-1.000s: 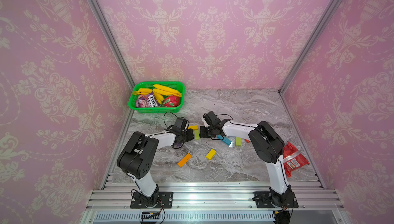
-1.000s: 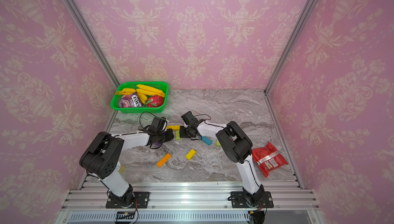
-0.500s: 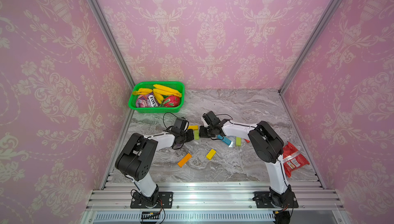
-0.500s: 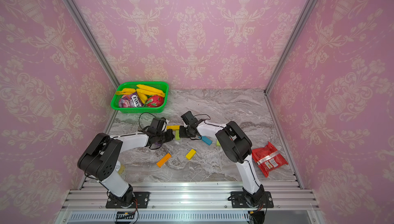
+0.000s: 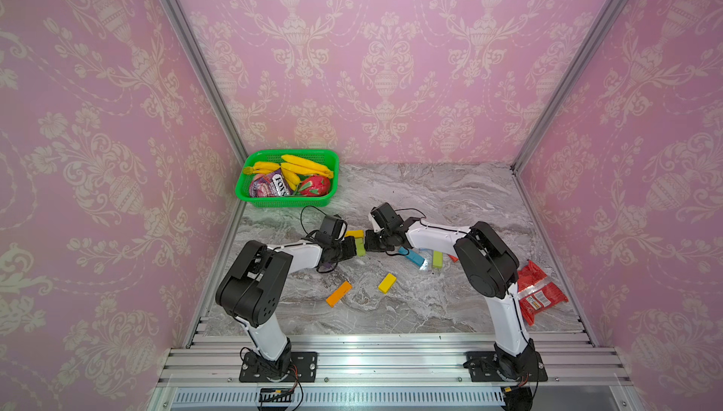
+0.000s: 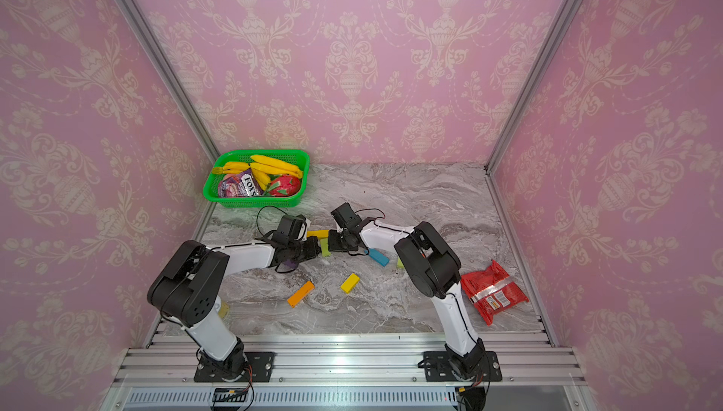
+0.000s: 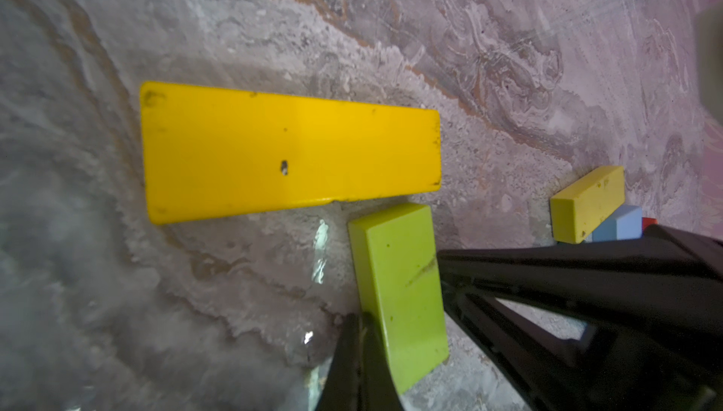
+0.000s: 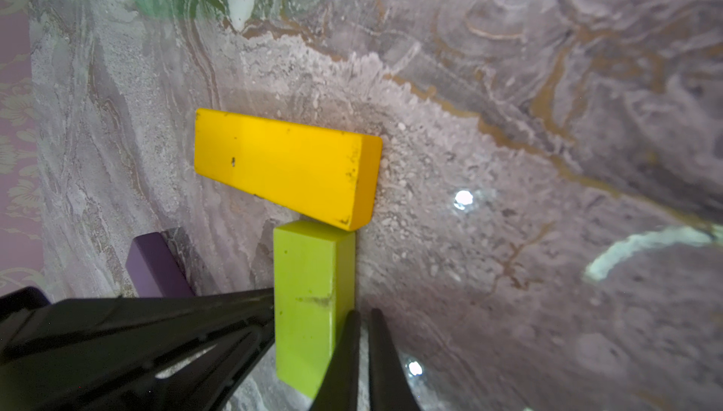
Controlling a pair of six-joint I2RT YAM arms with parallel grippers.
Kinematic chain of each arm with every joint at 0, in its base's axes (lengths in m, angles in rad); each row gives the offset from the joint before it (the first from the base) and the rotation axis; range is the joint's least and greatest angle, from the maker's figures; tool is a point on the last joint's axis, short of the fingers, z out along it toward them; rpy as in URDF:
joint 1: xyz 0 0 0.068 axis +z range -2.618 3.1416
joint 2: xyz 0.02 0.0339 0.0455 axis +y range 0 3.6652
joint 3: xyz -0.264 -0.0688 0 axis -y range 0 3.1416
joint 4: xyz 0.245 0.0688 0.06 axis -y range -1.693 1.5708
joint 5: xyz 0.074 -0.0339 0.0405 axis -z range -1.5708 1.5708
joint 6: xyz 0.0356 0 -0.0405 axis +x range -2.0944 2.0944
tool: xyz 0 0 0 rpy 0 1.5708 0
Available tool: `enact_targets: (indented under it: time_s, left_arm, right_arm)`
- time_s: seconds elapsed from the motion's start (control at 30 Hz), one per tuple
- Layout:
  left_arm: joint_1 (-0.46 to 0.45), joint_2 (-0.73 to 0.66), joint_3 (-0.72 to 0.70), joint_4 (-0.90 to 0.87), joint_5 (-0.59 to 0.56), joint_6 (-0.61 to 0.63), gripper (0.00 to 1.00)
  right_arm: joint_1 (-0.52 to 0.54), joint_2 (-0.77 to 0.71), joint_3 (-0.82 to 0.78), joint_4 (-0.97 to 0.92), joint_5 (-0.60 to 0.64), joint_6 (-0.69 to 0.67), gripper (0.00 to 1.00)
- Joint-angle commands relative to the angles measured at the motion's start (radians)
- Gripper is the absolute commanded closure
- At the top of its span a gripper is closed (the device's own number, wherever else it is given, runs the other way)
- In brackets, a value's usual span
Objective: Assemble the letter p with building blocks
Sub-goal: Assemble the building block at the center of the board.
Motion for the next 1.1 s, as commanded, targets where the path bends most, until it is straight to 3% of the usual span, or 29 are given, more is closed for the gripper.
enact_targets:
  time_s: [0.0,1.07]
  left_arm:
    - [0.002,0.036,0.018,-0.021,0.004,-0.013,1.00]
    - [0.008,0.026,0.032,-0.064,-0.045,-0.001,1.00]
  right_arm:
    - [0.002,0.052,-0.005,-0.087,0.023,-0.005,0.89]
    - [-0.008,0.067,0.000,-0.092,0.015,-0.001,0.88]
